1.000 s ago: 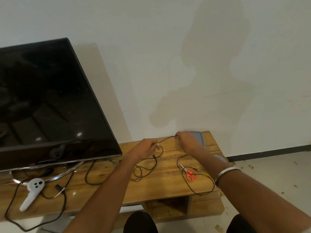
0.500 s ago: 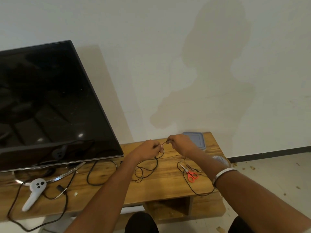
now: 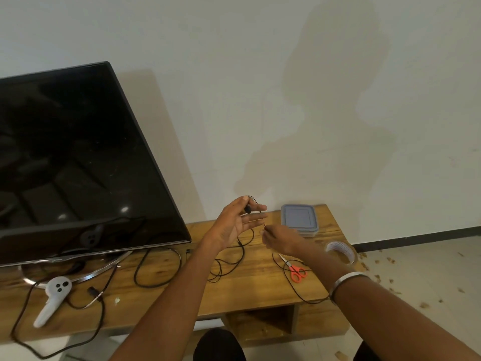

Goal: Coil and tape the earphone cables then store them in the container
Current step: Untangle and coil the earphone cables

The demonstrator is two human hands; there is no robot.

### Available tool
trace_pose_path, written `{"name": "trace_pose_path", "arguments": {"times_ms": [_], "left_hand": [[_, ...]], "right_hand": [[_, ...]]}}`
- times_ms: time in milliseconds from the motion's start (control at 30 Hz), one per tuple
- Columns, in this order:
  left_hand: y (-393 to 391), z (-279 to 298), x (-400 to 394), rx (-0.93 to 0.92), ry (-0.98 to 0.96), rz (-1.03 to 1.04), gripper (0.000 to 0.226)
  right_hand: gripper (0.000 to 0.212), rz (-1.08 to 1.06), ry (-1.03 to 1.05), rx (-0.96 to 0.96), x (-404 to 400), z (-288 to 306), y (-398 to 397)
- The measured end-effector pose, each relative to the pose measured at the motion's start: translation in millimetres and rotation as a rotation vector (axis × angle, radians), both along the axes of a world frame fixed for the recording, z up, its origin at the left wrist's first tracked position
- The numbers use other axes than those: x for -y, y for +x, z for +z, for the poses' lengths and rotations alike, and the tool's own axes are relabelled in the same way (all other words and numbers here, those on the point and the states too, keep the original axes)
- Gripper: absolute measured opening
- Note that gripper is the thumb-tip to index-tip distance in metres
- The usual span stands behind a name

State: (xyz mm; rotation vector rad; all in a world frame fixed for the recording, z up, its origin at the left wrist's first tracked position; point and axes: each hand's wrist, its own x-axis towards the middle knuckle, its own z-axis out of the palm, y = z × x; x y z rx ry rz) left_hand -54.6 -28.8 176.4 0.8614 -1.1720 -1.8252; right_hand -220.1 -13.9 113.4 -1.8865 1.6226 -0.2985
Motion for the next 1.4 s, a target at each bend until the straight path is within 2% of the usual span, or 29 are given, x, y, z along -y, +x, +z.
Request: {"name": "trace_pose_path", "arguments": {"times_ms": [100,200,367,500,767,933,1133,1400], "left_hand": [[-2,-1,-1,-0.054,-0.008,-0.009,0.024],[-3,-5,0,-0.014,-0.031,0.017,0.025],[1,-10,2,0.202,-0.126,0.085,0.025],[6,-14,3,0.45,-0.297,0.061,0.024],[13,-43,8,0.76,-0.542,-0.022,0.02],[16,-46,7,0.852,-0.604,-0.023,0.02],[15,-40,5,0.907,-0.643,-0.077,0.022],[21,-39,3,0.896,-0.531,-0.144,0.023]], "right_hand": [[0.032,0.018,0.062,0.061,-5,-1,7],[0.027,0.038,0.167,0.166,-9,0,12],[0.015,0.14,0.279,0.159,-15,5,15],[0.025,0.204,0.335,0.099,-12,3,11],[0.019,0.255,0.195,0.12,-8,16,4],[0.017,0.266,0.143,0.184,-6,24,-3],[0.02,0.246,0.103,0.236,-6,32,-9],[0.019,0.19,-0.035,0.183,5,31,-22]]}}
